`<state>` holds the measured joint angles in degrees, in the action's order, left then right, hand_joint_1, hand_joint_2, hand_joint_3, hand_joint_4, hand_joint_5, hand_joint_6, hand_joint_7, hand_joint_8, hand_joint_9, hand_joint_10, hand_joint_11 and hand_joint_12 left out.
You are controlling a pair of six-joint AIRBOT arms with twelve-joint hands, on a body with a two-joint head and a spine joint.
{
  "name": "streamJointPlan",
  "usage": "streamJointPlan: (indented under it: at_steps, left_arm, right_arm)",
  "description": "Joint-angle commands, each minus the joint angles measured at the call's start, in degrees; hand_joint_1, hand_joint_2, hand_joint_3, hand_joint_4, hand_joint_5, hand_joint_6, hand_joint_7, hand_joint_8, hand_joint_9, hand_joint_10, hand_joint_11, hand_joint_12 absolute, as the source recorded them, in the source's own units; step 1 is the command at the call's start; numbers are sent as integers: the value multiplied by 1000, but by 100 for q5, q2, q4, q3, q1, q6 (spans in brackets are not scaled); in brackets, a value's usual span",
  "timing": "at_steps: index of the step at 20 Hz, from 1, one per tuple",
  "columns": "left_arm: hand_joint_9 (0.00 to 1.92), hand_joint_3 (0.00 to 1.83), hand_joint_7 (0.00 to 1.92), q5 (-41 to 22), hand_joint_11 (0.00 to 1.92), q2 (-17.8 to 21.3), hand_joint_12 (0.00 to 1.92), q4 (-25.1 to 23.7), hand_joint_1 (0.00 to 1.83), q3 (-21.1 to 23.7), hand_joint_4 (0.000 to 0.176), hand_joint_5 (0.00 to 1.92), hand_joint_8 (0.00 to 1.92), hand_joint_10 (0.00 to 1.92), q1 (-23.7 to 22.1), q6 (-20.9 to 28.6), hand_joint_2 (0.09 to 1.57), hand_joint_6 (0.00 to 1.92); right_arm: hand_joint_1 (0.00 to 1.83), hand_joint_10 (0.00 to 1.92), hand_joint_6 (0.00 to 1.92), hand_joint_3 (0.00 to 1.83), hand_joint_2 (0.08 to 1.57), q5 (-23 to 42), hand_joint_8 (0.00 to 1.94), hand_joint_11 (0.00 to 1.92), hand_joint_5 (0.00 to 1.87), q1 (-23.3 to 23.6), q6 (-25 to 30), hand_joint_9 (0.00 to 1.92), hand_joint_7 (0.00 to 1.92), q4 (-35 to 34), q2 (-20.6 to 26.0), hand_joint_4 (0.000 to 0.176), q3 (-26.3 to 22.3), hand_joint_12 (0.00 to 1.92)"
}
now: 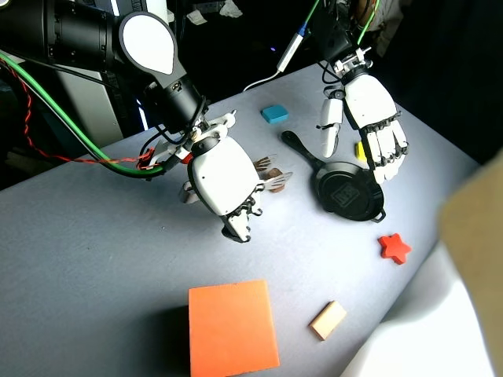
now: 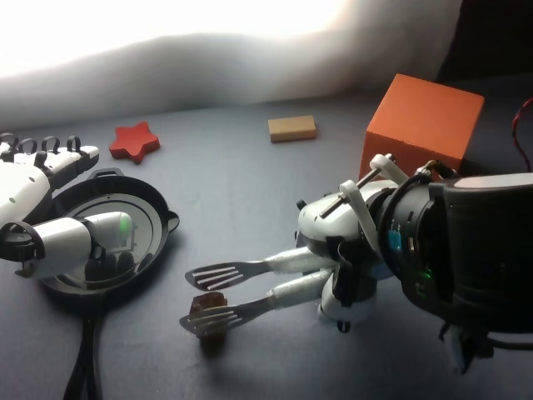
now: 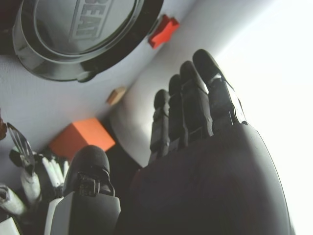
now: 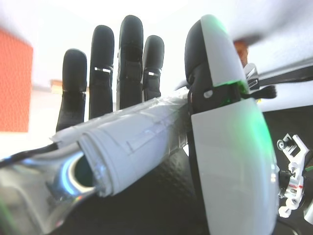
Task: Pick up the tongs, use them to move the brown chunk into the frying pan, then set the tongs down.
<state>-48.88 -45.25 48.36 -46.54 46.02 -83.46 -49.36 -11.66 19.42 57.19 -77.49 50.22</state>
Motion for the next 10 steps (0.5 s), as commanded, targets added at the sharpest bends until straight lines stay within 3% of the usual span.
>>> streamJointPlan:
  at_steps: [1, 5, 6, 8, 10]
  left_arm:
    - [228, 0, 195, -620, 0, 21, 788, -195, 0, -46, 34, 137, 1, 1, -1, 22, 1240, 3]
    - [226, 0, 208, -620, 0, 19, 765, -195, 0, -58, 42, 157, 2, 6, 11, 22, 1246, 5]
    - [240, 0, 222, -620, 0, 17, 799, -197, 0, -60, 37, 180, 5, 10, 11, 22, 1232, 11]
    - [240, 1, 211, -620, 0, 16, 829, -198, 0, -59, 45, 149, 2, 7, 14, 16, 1243, 3]
    - [241, 0, 214, -620, 0, 13, 835, -198, 0, -59, 38, 160, 2, 7, 15, 15, 1229, 7]
  right_arm:
    - [1067, 823, 665, 0, 1147, 148, 0, 42, 538, 42, 43, 460, 870, 339, -1, 0, 19, 1674]
    - [1079, 821, 667, 0, 1142, 180, 1, 52, 537, 22, 47, 468, 870, 342, -106, 0, 165, 1671]
    - [1061, 819, 670, 0, 1143, 188, 4, 67, 543, 14, 40, 478, 877, 348, -140, 0, 206, 1667]
    - [1058, 814, 669, 0, 1144, 193, 2, 65, 536, -10, 38, 476, 873, 385, -183, 0, 252, 1664]
    - [1075, 817, 674, 0, 1135, 193, 5, 64, 543, -35, 38, 480, 879, 406, -199, 0, 267, 1673]
